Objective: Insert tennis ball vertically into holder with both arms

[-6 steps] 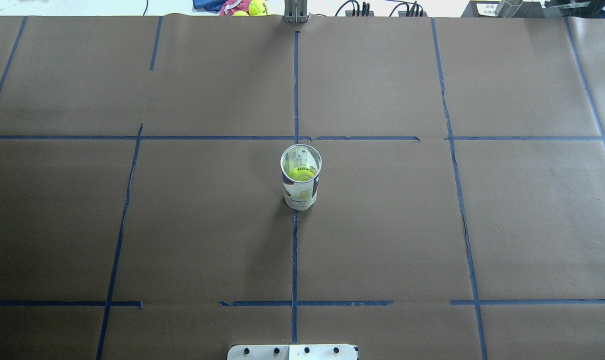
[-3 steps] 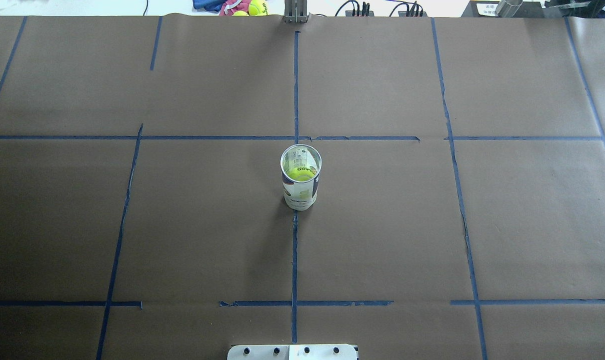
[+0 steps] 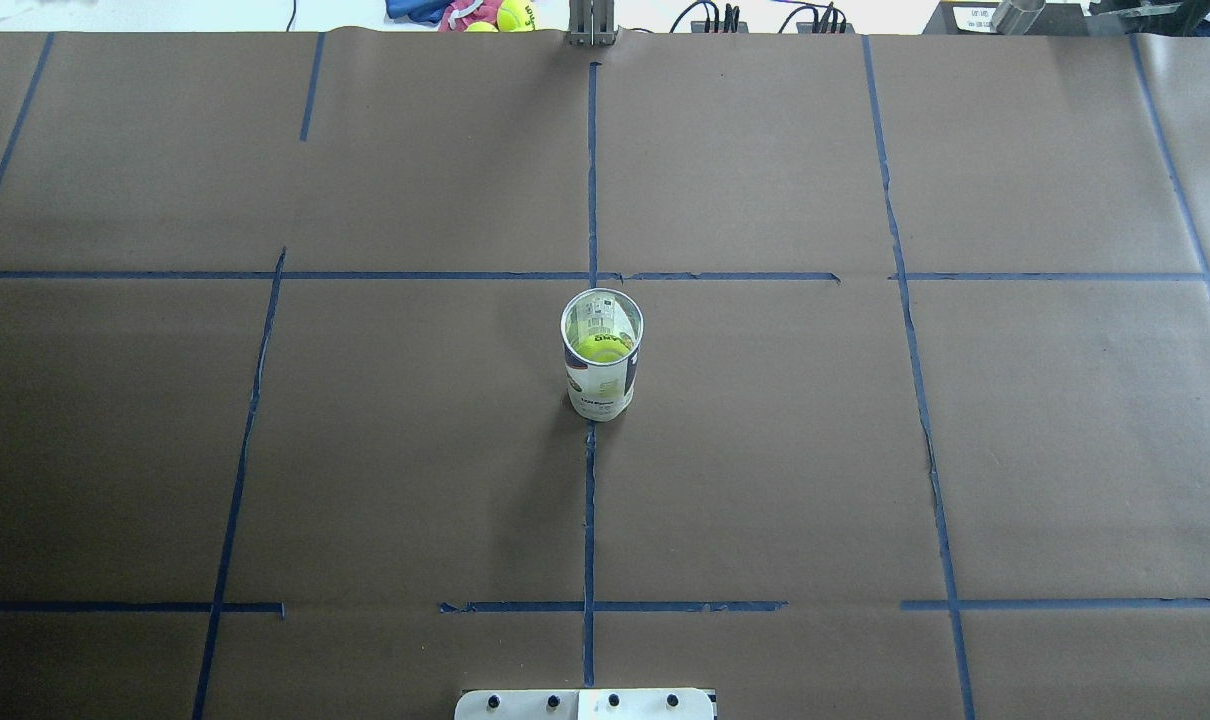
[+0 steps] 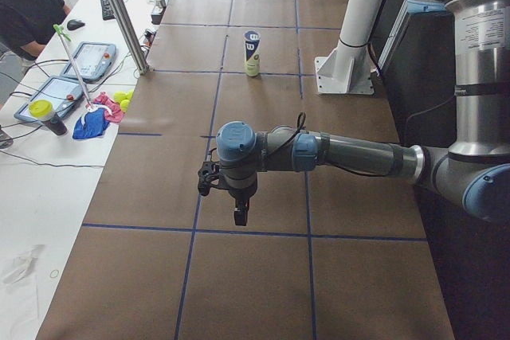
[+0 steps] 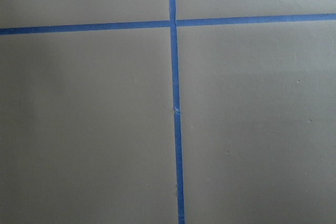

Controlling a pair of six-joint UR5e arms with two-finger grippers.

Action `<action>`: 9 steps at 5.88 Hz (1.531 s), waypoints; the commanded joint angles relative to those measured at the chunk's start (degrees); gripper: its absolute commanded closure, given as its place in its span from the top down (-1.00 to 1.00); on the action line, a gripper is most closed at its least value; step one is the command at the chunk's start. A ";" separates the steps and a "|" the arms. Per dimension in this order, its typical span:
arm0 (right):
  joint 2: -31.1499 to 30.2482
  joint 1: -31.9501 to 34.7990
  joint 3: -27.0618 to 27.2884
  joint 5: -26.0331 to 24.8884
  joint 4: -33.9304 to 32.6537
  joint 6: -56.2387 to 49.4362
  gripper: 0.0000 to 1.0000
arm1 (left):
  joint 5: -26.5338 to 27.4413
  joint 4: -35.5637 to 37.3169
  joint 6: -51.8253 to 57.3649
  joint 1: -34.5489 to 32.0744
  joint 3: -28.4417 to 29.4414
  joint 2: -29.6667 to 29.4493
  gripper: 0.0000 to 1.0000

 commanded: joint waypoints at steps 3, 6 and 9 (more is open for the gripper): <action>-3.92 -0.04 4.40 -0.18 -0.06 0.04 1.00 | 0.11 -0.02 -0.24 -0.06 0.03 -1.54 1.00; -4.01 -0.04 3.96 -0.09 0.02 0.57 1.00 | 0.37 0.08 0.29 0.03 0.17 -0.66 1.00; -4.01 -0.04 4.23 -0.09 0.02 0.13 1.00 | 0.64 0.60 0.29 0.03 0.97 -0.66 1.00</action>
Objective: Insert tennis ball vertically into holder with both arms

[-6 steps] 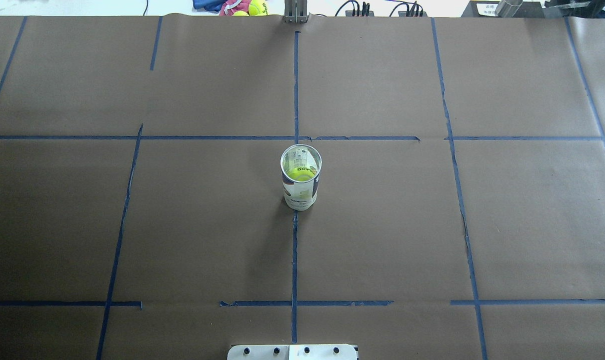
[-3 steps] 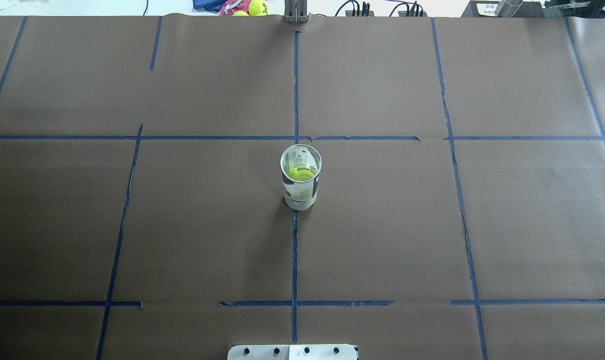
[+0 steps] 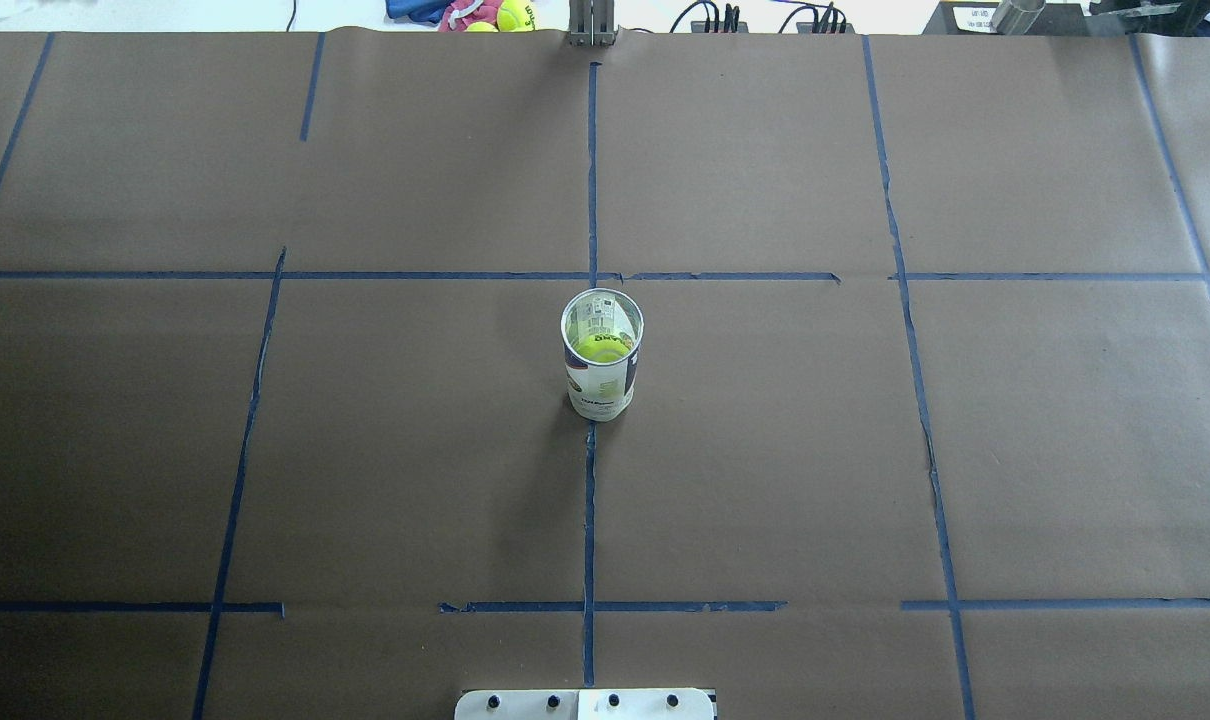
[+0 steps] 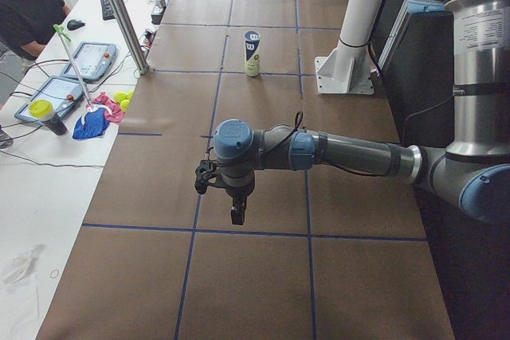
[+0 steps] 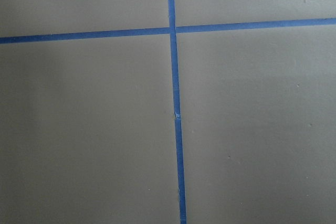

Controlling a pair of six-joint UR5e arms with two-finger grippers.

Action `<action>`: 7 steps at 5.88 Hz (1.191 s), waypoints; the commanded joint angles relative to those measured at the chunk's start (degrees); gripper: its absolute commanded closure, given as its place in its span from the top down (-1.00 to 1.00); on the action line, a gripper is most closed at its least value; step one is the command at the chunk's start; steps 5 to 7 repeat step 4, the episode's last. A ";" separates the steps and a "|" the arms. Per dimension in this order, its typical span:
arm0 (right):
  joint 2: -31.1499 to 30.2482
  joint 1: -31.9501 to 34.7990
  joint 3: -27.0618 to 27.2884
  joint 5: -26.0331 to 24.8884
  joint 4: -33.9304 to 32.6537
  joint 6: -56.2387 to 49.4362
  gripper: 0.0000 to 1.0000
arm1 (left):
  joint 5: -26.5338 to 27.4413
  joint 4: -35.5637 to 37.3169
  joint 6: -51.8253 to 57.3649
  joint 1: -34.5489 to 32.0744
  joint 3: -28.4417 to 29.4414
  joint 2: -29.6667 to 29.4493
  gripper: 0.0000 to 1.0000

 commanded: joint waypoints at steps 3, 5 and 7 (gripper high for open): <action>0.09 0.00 0.48 0.09 0.00 -0.15 1.00 | -0.11 0.50 0.01 0.09 0.74 0.50 1.00; 0.09 0.00 0.48 0.00 0.00 -0.15 1.00 | -0.29 0.41 0.01 0.09 0.65 0.76 1.00; 0.09 0.00 0.48 0.00 0.00 -0.15 1.00 | -0.29 0.41 0.01 0.09 0.65 0.76 1.00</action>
